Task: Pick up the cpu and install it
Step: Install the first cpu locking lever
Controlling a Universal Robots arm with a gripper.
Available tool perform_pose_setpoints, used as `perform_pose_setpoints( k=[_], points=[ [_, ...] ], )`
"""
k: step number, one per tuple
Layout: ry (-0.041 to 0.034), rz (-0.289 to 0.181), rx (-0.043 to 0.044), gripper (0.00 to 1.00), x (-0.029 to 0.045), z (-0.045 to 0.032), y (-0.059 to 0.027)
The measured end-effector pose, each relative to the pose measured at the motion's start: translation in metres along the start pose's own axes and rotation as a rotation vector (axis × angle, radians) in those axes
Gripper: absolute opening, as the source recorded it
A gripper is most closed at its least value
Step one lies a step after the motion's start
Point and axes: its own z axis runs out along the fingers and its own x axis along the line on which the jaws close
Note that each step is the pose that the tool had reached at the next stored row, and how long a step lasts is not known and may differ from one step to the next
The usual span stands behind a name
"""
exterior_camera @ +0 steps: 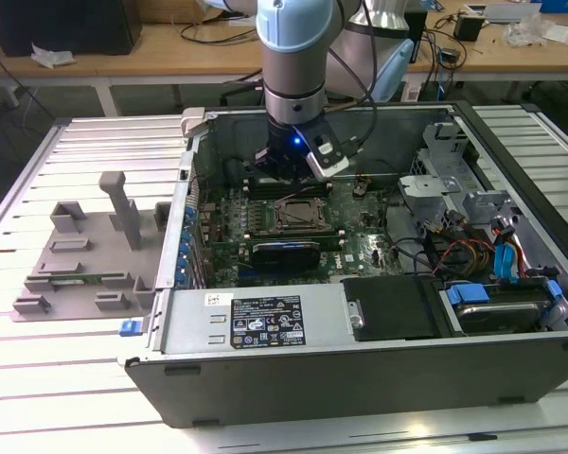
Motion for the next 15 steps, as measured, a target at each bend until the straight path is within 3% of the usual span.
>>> perform_pose_setpoints(
  k=[8, 13, 15],
  points=[
    [-0.0019, 0.0, 0.0005, 0.11, 0.0, 0.0005, -0.0001],
    [-0.0387, -0.008, 0.0034, 0.11, 0.0003, 0.0024, -0.0005],
    [-0.0427, -0.009, 0.0043, 0.11, 0.0003, 0.0026, -0.0006]
  ],
)
